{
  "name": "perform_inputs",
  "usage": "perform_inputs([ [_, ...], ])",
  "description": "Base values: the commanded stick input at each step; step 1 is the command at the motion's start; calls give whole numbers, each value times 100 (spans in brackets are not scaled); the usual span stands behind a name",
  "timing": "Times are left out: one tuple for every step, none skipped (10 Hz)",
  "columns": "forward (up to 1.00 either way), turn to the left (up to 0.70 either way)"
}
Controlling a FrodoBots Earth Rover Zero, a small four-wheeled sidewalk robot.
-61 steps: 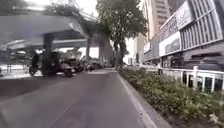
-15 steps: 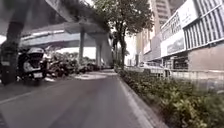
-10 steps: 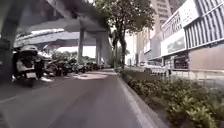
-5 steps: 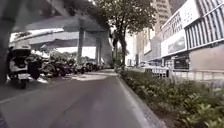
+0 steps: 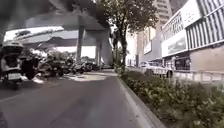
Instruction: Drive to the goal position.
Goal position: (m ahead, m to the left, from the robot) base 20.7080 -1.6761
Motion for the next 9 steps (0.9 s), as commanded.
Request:
perform_inputs([
  [45,0],
  [45,0],
  [45,0],
  [45,0],
  [45,0],
  [45,0],
  [45,0],
  [45,0],
  [45,0],
])
